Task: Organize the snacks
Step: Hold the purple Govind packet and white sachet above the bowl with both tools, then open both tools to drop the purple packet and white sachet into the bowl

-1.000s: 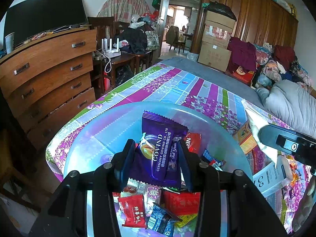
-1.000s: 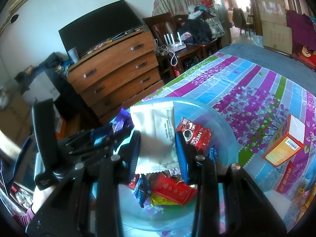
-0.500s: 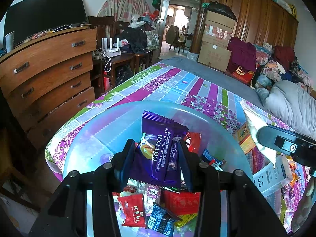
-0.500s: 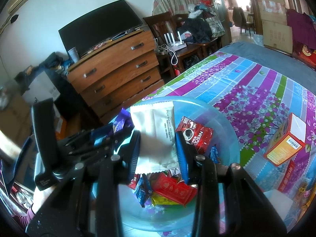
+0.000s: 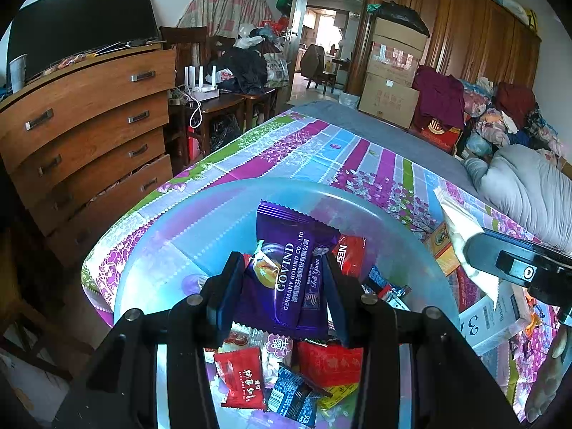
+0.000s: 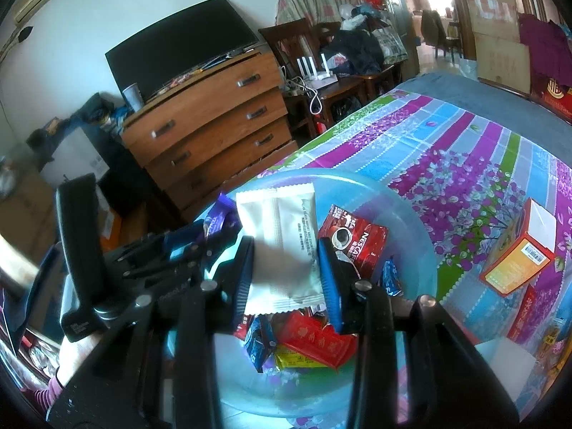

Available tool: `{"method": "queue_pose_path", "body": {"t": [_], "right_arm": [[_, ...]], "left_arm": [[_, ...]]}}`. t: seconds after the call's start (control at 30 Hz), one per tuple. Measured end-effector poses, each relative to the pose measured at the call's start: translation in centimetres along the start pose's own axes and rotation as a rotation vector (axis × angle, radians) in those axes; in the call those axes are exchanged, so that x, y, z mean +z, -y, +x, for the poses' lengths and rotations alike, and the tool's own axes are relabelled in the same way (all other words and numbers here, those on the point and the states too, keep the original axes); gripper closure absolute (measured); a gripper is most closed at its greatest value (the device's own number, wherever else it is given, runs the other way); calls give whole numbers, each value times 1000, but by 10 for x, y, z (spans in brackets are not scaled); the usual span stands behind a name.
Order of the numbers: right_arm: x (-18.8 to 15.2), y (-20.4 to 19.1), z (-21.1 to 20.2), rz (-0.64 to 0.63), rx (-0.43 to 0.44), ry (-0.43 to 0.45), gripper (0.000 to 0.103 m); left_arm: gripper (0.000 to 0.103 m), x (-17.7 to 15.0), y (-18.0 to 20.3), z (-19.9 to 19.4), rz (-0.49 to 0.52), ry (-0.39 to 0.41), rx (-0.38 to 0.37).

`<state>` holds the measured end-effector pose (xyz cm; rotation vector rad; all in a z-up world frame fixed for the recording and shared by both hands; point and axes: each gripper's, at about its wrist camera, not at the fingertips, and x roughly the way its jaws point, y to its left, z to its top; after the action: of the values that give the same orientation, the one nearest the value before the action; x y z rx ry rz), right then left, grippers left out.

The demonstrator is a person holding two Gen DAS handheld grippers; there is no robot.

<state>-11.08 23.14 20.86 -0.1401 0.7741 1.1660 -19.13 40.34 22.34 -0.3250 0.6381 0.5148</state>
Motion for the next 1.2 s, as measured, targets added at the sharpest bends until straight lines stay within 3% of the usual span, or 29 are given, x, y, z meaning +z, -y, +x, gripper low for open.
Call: {"method": "queue_pose_path", "body": {"t": [0.73, 0.8, 0.83, 0.87, 0.93, 1.2], "right_arm": [[0, 3, 1, 21, -14, 5, 65], [0, 3, 1, 25, -16, 3, 54], [-1, 2, 0, 24, -19, 9, 42], [0, 3, 0, 23, -24, 15, 37], [1, 2, -2, 20, -23, 21, 36], [0, -3, -23, 14, 13, 50, 35]], "left_arm": [[56, -9, 2, 3, -2, -17, 12], [55, -9, 2, 4, -2, -28, 19], [52, -10, 2, 4, -1, -31, 23], [46, -10, 2, 4, -1, -32, 28], [41, -12, 3, 2, -7, -26, 38], [39, -11, 7, -7, -2, -14, 52]]}}
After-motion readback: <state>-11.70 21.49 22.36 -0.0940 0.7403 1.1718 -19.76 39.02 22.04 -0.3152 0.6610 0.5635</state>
